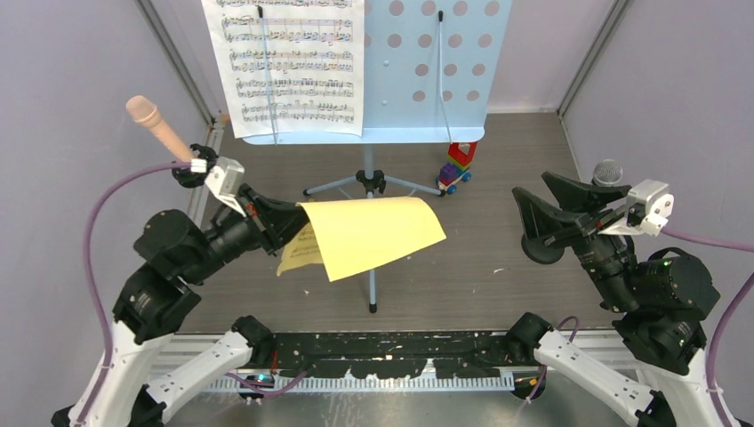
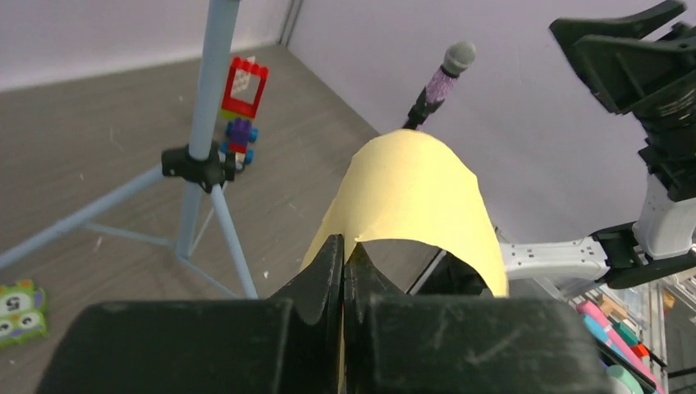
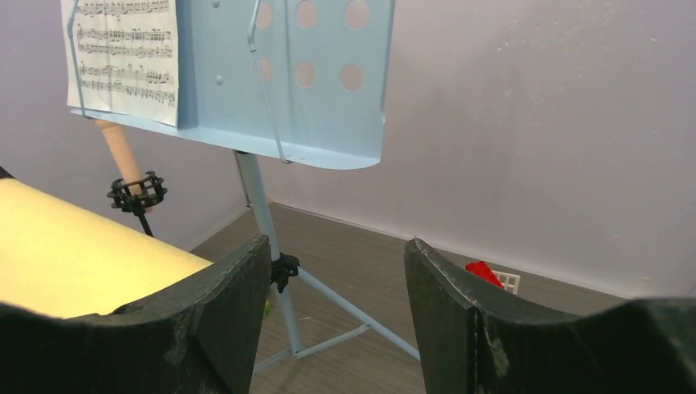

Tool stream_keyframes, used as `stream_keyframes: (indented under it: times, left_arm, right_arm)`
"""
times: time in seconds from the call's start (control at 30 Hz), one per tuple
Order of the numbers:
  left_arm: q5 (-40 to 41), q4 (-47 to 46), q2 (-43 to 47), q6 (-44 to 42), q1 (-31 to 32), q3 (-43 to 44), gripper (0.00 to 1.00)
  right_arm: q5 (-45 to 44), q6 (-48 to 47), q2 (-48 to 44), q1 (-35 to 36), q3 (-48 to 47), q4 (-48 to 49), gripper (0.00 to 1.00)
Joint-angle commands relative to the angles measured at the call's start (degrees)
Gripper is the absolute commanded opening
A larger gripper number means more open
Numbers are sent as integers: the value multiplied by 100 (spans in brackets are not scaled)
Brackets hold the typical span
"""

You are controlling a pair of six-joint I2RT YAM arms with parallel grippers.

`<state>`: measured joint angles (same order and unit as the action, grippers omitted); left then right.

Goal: Pack up the instrument practice props

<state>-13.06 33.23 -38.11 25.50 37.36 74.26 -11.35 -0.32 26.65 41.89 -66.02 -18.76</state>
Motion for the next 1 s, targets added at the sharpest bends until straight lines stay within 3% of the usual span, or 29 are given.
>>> stream_keyframes:
  times: [0.0, 0.17, 0.53, 0.97]
  left_arm:
    - [-6, -906, 356, 600, -26, -706, 0]
    - [-55, -1456, 567, 999, -27, -1673, 0]
    - [-304, -2543, 282, 1562, 220, -2661, 0]
    - [1493, -4266, -980, 1134, 2281, -3114, 0]
  right_arm:
    - [-313, 5, -174, 3, 41, -148, 65]
    - [-423, 0, -334, -1, 107, -233, 65]
    - [-620, 30, -524, 0, 246, -421, 65]
    - [-855, 185, -768, 3, 265, -717, 65]
